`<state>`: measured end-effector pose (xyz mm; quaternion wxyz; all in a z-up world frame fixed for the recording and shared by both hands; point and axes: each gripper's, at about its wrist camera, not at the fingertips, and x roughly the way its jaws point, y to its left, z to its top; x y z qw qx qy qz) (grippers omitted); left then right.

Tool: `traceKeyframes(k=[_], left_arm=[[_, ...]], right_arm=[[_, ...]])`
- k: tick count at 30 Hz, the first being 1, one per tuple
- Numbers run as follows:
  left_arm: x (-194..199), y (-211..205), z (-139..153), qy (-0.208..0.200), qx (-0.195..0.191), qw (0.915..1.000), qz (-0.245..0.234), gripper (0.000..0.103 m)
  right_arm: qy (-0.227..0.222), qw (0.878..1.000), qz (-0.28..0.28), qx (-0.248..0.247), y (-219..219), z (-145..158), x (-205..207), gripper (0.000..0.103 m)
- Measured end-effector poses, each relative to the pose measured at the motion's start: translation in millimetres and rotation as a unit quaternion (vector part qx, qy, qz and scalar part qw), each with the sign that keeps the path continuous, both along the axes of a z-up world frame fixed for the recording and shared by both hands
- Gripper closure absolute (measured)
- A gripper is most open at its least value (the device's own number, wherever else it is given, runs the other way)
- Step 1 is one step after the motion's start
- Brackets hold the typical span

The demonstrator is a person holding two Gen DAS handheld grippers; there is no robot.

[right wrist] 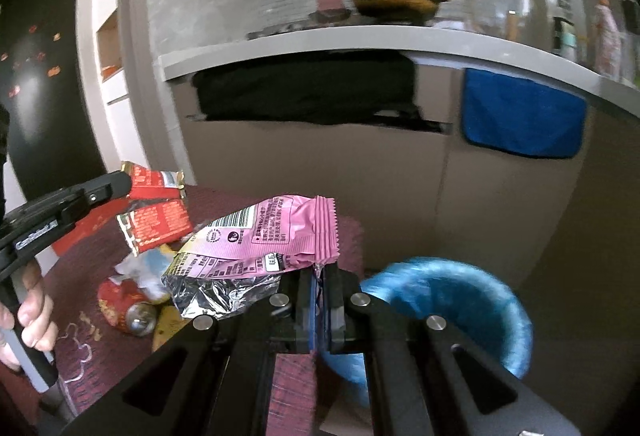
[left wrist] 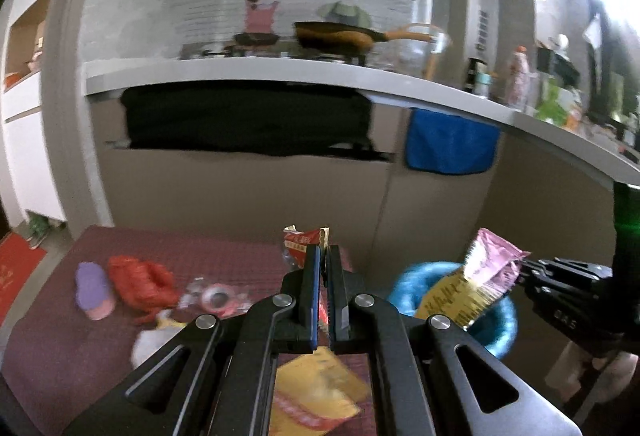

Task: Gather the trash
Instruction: 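Carry pink packet and red wrapper with both tools over the bin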

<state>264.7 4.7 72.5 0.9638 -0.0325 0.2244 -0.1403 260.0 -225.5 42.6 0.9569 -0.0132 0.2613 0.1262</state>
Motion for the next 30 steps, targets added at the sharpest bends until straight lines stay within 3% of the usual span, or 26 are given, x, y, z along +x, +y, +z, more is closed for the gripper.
traceKeyframes(k=[8, 14, 22, 30], left_arm=[[-11, -73, 4, -0.031, -0.008, 0.9980, -0.054, 0.100], [-6, -118, -8, -0.037, -0.026, 0.9963, -0.074, 0.100], [8, -156, -41, -0.030, -0.015, 0.9956, -0.088, 0.100], [35, -174, -73, 0.008, -0.019, 0.9948, -0.100, 0.100]], right_arm=[[-0.007, 0.998, -0.064, 0.005, -74, 0, -13, 0.101], [-0.006, 0.995, -0.100, 0.007, -115, -7, -15, 0.101], [0.018, 0.991, -0.132, 0.017, -154, -33, -4, 0.101], [0.051, 0.989, -0.137, 0.029, -170, -57, 19, 0.101]])
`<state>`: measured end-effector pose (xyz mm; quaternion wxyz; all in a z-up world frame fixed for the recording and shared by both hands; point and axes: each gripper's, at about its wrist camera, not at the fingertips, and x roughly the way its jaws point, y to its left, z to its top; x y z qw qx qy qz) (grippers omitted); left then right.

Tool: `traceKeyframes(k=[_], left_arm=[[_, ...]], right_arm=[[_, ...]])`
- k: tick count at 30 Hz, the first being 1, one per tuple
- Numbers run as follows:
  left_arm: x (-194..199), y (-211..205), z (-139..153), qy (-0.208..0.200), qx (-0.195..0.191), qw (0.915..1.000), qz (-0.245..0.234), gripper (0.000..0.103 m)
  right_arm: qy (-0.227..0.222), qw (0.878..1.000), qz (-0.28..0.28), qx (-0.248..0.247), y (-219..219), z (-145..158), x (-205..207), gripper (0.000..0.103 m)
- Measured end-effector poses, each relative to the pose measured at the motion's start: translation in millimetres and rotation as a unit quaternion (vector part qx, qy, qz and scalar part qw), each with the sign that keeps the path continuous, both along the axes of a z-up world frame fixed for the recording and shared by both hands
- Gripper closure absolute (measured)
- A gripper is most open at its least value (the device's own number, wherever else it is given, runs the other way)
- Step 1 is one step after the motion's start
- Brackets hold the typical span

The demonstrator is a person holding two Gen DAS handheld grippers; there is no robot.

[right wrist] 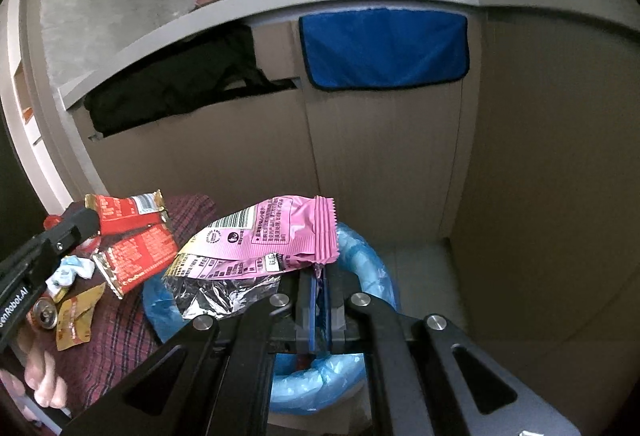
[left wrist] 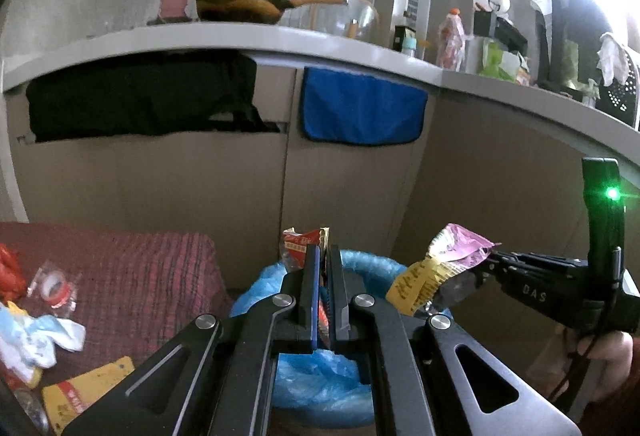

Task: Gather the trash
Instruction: 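Carry pink packet and red wrapper with both tools over the bin, then open both tools to release packet and wrapper into the bin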

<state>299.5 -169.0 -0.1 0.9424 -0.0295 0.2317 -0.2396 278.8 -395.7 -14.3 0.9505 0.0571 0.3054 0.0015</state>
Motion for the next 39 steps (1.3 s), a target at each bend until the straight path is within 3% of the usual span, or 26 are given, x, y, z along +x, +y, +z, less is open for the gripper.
traceKeyframes(k=[12, 16, 23, 32, 39], left_arm=[[30, -9, -31, 0.056, -0.018, 0.9981, -0.018, 0.097], [34, -8, -34, 0.070, -0.008, 0.9973, -0.022, 0.091], [24, 4, -28, 0.063, 0.003, 0.9979, -0.016, 0.088], [3, 54, -8, 0.041, 0.007, 0.9986, 0.033, 0.086], [-17, 122, 4, 0.025, 0.010, 0.9950, 0.097, 0.075]], right_arm=[[0.036, 0.999, 0.019, 0.016, -1, -28, 36, 0.096], [0.049, 0.998, 0.032, 0.025, 3, -35, 39, 0.074], [0.062, 0.997, 0.030, 0.023, 9, -36, 31, 0.070], [0.039, 0.998, 0.049, 0.011, 32, -13, 8, 0.069], [0.014, 0.994, 0.106, 0.001, 83, 2, -3, 0.069]])
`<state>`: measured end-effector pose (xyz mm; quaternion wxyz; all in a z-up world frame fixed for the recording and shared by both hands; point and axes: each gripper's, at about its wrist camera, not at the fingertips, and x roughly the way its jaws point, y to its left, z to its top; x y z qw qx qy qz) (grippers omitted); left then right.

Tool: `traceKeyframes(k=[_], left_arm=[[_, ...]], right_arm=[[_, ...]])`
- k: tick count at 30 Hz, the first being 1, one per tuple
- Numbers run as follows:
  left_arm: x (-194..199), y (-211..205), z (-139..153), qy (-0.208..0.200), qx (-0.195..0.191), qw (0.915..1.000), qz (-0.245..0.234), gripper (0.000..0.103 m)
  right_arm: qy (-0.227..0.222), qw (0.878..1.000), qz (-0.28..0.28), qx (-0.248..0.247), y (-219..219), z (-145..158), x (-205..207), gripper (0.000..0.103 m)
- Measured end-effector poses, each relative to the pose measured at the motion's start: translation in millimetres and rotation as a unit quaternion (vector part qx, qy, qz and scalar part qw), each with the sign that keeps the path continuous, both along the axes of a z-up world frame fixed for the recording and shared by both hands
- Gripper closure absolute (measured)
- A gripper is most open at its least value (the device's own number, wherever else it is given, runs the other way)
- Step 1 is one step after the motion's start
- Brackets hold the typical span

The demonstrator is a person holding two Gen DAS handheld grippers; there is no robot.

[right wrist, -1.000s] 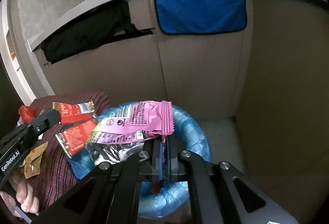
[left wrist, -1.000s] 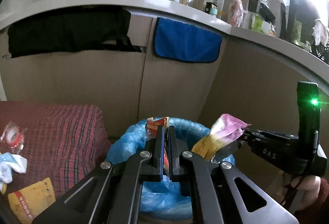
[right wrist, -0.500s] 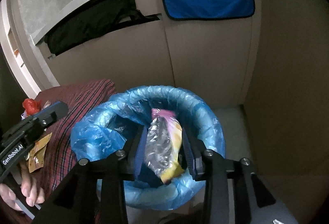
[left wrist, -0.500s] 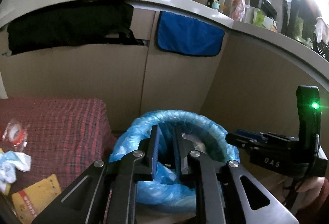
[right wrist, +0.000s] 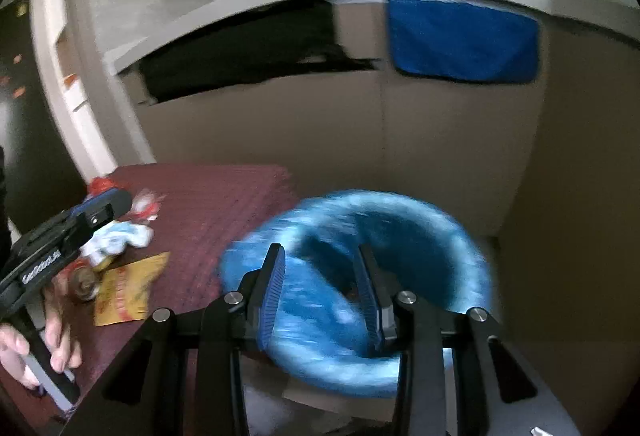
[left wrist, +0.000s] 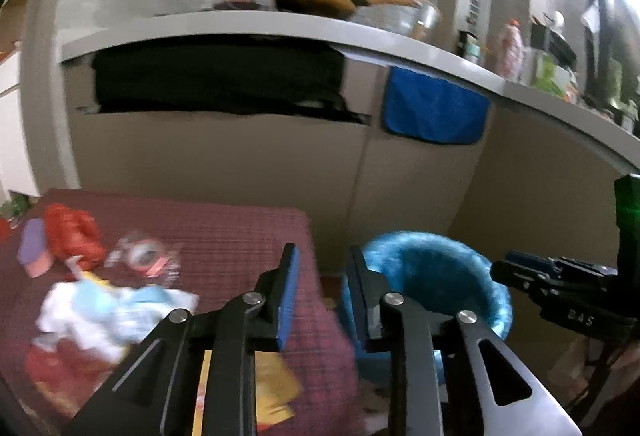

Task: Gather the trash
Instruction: 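Open both tools to release packet and wrapper into the bin, then move right tool toward yellow card while left tool approaches red can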

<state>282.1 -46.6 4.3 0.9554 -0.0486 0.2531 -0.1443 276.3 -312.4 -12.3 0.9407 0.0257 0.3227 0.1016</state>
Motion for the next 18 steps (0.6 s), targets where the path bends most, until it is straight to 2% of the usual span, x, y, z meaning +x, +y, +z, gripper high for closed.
traceKeyframes(k=[7, 9, 12, 18], left_arm=[[-20, 77, 3, -0.002, 0.010, 0.9978, 0.066, 0.064], [-24, 101, 0, 0.001, 0.014, 0.9954, 0.095, 0.057], [-30, 133, -8, 0.011, 0.013, 0.9920, 0.125, 0.053], [-43, 175, -29, 0.031, 0.029, 0.9854, 0.165, 0.051]], right_arm=[[-0.006, 0.997, 0.071, -0.020, 70, -3, -2, 0.069], [0.006, 0.995, 0.096, -0.014, 88, -9, 1, 0.069], [0.025, 0.991, 0.130, -0.003, 115, -20, 3, 0.069], [0.061, 0.983, 0.171, -0.008, 160, -46, 4, 0.069]])
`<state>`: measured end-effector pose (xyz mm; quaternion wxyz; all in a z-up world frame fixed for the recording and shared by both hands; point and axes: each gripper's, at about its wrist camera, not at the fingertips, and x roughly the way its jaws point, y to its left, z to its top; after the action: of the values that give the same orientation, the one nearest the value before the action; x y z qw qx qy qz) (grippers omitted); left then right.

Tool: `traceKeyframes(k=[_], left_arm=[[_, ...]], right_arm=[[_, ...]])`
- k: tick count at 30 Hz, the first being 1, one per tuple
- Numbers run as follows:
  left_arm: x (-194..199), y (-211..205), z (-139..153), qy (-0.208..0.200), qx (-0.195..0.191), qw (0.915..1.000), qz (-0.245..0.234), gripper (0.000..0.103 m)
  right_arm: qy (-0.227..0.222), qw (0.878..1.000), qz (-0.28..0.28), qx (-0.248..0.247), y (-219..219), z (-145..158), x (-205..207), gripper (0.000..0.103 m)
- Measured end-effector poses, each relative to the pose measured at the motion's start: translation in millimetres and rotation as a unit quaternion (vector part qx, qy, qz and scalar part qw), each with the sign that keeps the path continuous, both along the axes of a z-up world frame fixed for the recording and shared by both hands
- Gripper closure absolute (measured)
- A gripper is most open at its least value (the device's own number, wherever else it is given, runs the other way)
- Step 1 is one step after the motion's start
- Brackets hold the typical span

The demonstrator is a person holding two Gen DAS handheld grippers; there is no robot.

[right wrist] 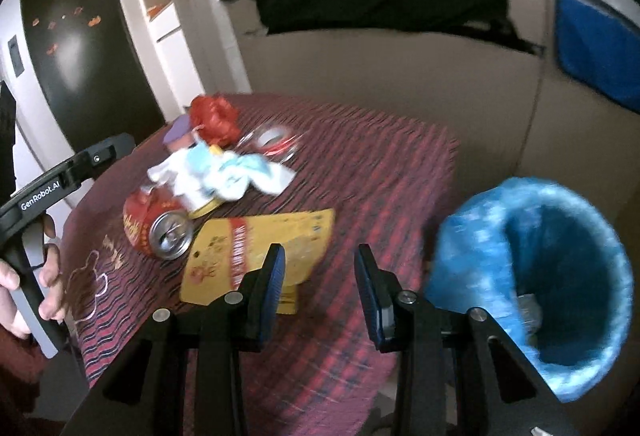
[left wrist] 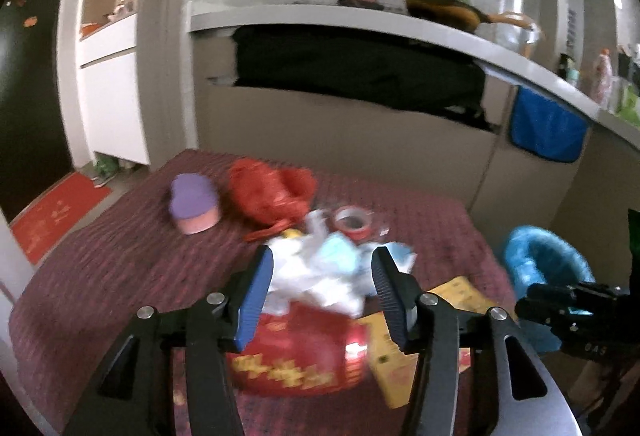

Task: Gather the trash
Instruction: 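Move right tool toward yellow card while left tool approaches red can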

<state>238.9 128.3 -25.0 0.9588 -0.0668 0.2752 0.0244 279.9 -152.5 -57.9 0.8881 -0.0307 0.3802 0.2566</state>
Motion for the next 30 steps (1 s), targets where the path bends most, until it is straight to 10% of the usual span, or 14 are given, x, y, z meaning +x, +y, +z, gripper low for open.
traceKeyframes(k=[10, 30], left_arm=[[-15, 62, -27, 0.030, -0.047, 0.9964, 0.064, 0.051], [-6, 57, -28, 0.033, -0.078, 0.9964, 0.006, 0.048]], right_arm=[[0.040, 0.999, -0.007, -0.002, 26, -21, 15, 0.069], [0.081, 0.996, -0.027, 0.004, 37, -41, 44, 0.071]])
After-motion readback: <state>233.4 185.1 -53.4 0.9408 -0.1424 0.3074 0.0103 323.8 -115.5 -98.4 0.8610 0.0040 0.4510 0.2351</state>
